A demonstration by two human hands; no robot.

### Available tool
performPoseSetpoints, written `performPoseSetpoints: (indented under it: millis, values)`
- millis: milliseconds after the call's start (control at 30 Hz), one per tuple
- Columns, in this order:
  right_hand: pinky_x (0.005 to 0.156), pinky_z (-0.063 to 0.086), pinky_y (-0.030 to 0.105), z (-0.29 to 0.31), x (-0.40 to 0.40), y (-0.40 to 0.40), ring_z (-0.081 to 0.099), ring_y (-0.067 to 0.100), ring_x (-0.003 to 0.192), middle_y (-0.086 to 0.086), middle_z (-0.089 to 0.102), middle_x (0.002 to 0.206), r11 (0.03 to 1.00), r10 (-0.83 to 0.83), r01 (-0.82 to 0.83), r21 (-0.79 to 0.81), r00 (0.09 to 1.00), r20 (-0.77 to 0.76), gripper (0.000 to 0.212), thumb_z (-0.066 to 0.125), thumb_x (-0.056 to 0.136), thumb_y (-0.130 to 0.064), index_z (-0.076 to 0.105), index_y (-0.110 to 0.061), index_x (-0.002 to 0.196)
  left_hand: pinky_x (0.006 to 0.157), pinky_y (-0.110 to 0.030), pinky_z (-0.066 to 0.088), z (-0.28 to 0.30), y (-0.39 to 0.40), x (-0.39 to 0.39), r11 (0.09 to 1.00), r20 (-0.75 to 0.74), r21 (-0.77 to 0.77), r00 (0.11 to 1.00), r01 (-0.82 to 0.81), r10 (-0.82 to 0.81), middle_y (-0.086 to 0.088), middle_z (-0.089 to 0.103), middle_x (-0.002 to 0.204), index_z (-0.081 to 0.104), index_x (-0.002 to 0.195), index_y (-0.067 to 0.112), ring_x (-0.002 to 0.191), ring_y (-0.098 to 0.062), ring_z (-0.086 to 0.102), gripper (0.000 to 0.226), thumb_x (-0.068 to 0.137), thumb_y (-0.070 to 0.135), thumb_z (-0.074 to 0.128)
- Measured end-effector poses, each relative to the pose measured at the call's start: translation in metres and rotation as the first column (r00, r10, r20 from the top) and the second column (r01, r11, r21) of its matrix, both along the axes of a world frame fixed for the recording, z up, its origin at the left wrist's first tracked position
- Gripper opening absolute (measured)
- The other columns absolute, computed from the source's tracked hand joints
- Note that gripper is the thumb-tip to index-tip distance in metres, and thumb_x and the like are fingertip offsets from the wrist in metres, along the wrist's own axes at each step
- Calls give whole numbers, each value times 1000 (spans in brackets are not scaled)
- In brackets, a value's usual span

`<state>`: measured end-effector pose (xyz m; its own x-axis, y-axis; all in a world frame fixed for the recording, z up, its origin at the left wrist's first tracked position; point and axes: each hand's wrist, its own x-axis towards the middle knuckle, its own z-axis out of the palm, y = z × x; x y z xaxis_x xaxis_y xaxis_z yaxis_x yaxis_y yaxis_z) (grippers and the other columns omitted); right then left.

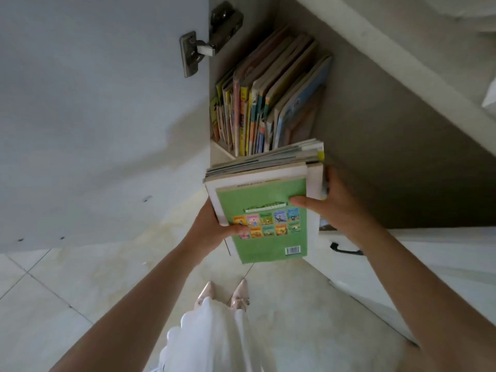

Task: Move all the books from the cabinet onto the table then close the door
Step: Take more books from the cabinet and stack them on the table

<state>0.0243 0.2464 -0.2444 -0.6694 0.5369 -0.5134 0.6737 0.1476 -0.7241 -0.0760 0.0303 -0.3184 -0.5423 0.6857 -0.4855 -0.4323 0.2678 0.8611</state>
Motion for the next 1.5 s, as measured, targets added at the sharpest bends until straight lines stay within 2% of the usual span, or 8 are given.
performPoseSetpoints:
  millis: [233,333,533,700,867,1167,1400,1500]
  values:
    - [79,53,30,52,29,-76,62,15,99,-1,61,116,996,-24,25,87,1000,-14,63,63,78,-55,40,-25,129,89,-58,53,78,-72,26,992,229,-32,965,-124,128,-10,70,117,52,128,22,105,-34,68,68,71,-2,79]
    - [86,53,39,78,38,-110,60,18,105,0,59,117,993,-7,10,119,1000,-24,68,61,73,-66,41,-29,126,81,-55,57,117,-100,35,967,255,-97,933,-237,254,-11,73,108,59,120,20,94,-34,72,55,73,-4,76]
    - [72,55,27,124,37,-158,67,9,89,-9,68,106,980,126,-120,159,992,-31,60,64,74,-64,50,-27,120,66,-45,60,177,-153,62,863,259,-236,827,-447,499,-15,75,98,57,118,5,83,-35,74,51,73,3,79]
    - [89,53,43,145,35,-185,61,21,106,2,57,124,950,254,-251,185,967,8,102,37,64,-92,30,-24,140,63,-43,59,221,-176,89,816,245,-240,780,-526,575,-13,75,99,52,122,11,85,-34,74,54,74,6,77]
    - [84,50,34,153,44,-196,56,20,99,7,54,115,928,356,-353,118,935,0,68,49,81,-66,39,-14,122,61,-41,60,249,-188,117,760,102,-270,767,-591,633,-10,75,95,49,124,15,77,-28,74,49,82,12,73]
    - [97,50,48,170,79,-262,49,22,126,0,47,139,642,767,-763,82,635,-96,101,61,65,-71,16,-33,147,77,-51,59,269,-237,251,334,-247,-251,394,-909,886,2,69,107,30,139,38,86,-21,74,86,68,44,77]
    - [94,52,46,194,123,-346,51,21,120,5,47,134,308,946,-934,179,279,-168,103,58,68,-74,19,-23,149,70,-29,61,275,-280,356,-89,-454,-200,12,-976,891,8,62,119,30,144,34,92,-11,70,86,73,45,77]
    - [99,44,28,208,150,-389,45,9,114,2,39,135,172,970,-961,217,127,-207,89,62,79,-56,22,-19,149,70,-19,54,279,-302,402,-274,-496,-172,-157,-946,854,15,58,119,31,144,35,94,-4,66,80,79,36,77]
